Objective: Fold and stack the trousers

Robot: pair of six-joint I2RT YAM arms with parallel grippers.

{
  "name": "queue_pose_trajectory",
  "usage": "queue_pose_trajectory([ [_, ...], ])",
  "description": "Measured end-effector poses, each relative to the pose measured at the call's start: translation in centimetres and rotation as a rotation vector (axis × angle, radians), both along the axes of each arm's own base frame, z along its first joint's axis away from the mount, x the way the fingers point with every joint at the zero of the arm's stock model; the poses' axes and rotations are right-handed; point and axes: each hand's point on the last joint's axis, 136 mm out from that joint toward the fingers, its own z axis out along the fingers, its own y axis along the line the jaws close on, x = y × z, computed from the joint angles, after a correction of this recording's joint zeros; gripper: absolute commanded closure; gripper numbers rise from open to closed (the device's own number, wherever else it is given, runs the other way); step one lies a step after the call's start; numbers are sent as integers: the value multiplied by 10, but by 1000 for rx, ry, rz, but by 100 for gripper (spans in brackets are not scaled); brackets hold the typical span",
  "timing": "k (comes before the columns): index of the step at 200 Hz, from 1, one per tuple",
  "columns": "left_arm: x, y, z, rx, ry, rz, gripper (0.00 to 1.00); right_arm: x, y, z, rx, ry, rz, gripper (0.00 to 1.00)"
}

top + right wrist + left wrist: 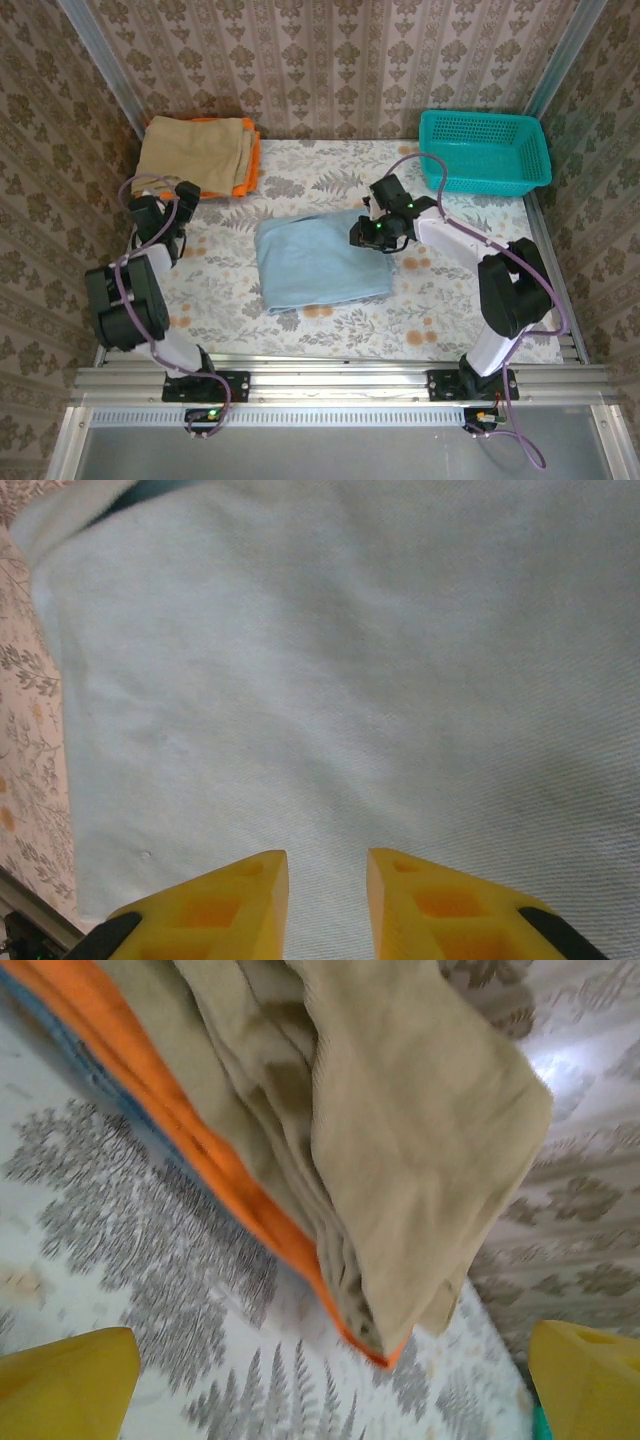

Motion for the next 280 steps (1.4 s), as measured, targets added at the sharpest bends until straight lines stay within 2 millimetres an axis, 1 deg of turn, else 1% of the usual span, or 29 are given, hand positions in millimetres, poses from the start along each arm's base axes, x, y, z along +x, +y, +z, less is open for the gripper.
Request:
queue_pose_trajectory([
  [27, 30, 7, -19, -108, -51, 15, 0, 0, -4, -3, -5, 4, -3, 66],
  [50, 49, 11, -29, -146, -72, 22, 0, 4, -11, -5, -7, 2, -18, 66],
  [63, 59, 13, -28, -149, -83, 21, 0, 5, -16, -7, -10, 6, -26, 65],
  [80, 74, 15, -19, -141, -114, 16, 0, 6, -22, -9, -15, 9, -34, 65],
  [96, 84, 16, -19, -138, -123, 16, 1, 8, -25, -10, -15, 9, -43, 65],
  [112, 88, 16, -30, -149, -110, 21, 4, 9, -27, -9, -13, 8, -48, 65],
  [133, 86, 15, -56, -182, -70, 41, 6, 10, -29, -9, -8, 8, -50, 64],
  [156, 83, 16, -55, -198, -95, 60, 8, 11, -31, -9, -3, 10, -54, 64],
  [182, 85, 16, -56, -196, -88, 70, 9, 13, -32, -8, -1, 7, -59, 63],
  [199, 93, 17, -58, -198, -59, 70, 15, 14, -33, -8, 0, 5, -61, 63],
  [215, 104, 17, -61, -189, -26, 65, 24, 14, -33, -8, 0, 5, -61, 63],
  [225, 111, 17, -65, -176, -1, 65, 34, 14, -33, -8, 1, 5, -61, 63],
  [246, 120, 17, -72, -151, 49, 54, 48, 10, -34, -8, 2, 5, -60, 63],
  [257, 123, 16, -72, -145, 68, 50, 58, 9, -35, -8, 2, 6, -61, 62],
  [272, 125, 16, -72, -127, 86, 40, 68, 8, -36, -9, 1, 9, -64, 62],
  [280, 126, 16, -72, -119, 93, 35, 75, 8, -37, -9, 1, 9, -67, 62],
])
